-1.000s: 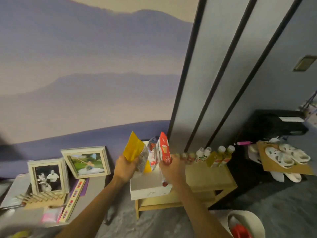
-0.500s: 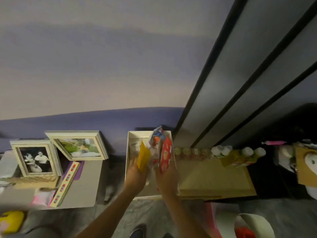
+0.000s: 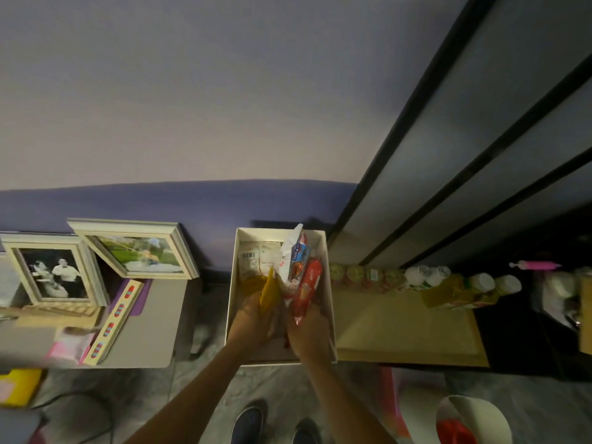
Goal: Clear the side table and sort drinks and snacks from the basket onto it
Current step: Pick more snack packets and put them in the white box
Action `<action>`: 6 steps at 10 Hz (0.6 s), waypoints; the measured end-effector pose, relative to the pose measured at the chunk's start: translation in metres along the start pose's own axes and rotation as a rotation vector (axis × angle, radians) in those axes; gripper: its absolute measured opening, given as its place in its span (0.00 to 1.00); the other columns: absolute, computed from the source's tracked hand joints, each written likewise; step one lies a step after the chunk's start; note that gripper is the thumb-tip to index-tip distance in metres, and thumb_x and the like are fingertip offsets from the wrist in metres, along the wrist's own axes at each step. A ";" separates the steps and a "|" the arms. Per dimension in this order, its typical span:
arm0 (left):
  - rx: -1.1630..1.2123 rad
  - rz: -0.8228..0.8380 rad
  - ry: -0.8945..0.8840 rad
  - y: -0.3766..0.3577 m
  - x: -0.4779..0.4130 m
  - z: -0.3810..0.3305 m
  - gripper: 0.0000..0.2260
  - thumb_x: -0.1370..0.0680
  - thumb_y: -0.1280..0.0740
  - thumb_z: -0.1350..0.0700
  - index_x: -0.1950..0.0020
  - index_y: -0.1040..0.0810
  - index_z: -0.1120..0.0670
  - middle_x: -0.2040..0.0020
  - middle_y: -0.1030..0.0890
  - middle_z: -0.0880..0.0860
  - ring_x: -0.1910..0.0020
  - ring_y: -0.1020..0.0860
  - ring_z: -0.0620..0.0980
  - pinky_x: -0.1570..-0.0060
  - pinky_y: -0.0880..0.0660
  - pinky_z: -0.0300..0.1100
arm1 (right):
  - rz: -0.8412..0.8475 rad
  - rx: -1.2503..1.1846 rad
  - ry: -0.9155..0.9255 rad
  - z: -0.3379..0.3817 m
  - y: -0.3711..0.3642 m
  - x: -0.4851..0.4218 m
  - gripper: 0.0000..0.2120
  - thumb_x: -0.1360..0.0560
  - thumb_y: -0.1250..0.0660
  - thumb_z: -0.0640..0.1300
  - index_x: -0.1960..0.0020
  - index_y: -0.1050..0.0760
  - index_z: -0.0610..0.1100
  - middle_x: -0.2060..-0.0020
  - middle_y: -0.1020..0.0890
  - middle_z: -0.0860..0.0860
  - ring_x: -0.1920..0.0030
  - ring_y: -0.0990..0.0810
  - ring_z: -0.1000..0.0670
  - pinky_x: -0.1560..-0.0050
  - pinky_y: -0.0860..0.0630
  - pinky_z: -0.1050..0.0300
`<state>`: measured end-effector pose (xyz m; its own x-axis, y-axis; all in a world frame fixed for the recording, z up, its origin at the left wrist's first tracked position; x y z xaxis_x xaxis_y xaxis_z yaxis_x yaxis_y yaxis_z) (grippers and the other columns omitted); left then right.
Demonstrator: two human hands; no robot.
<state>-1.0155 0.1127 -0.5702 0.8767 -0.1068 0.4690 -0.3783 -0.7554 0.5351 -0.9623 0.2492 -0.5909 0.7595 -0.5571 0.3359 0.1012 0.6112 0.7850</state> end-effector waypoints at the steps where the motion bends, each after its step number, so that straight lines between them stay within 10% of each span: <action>1: 0.016 -0.020 -0.162 0.015 0.006 -0.011 0.16 0.17 0.33 0.50 0.29 0.27 0.50 0.33 0.22 0.53 0.35 0.22 0.55 0.37 0.24 0.47 | -0.013 -0.036 0.050 0.013 0.024 0.002 0.34 0.21 0.44 0.75 0.34 0.22 0.48 0.47 0.13 0.52 0.48 0.12 0.49 0.50 0.14 0.53; 3: -0.038 -0.075 -0.338 0.087 0.031 -0.050 0.22 0.18 0.31 0.45 0.26 0.33 0.41 0.26 0.27 0.49 0.36 0.24 0.46 0.42 0.25 0.36 | 0.018 0.157 0.276 0.082 0.133 0.016 0.31 0.21 0.34 0.71 0.28 0.27 0.50 0.40 0.16 0.56 0.43 0.15 0.52 0.56 0.28 0.70; 6: -0.477 -0.343 -0.410 0.224 0.108 -0.111 0.47 0.26 0.51 0.22 0.14 0.52 0.48 0.14 0.51 0.50 0.16 0.53 0.53 0.19 0.49 0.57 | -0.091 0.404 0.549 0.163 0.264 0.067 0.52 0.24 0.39 0.77 0.13 0.47 0.44 0.15 0.41 0.44 0.16 0.39 0.41 0.19 0.35 0.42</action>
<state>-1.0386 0.0038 -0.3223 0.9751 -0.2192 -0.0323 -0.0681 -0.4353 0.8977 -0.9894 0.2822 -0.2764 0.9856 -0.1660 0.0307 0.0134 0.2582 0.9660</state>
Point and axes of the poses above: each hand's wrist, its own x-axis away from the middle knuckle, its own y-axis out of the back of the hand, z = x × y, the point moved 1 cm from there along -x, towards the middle knuckle
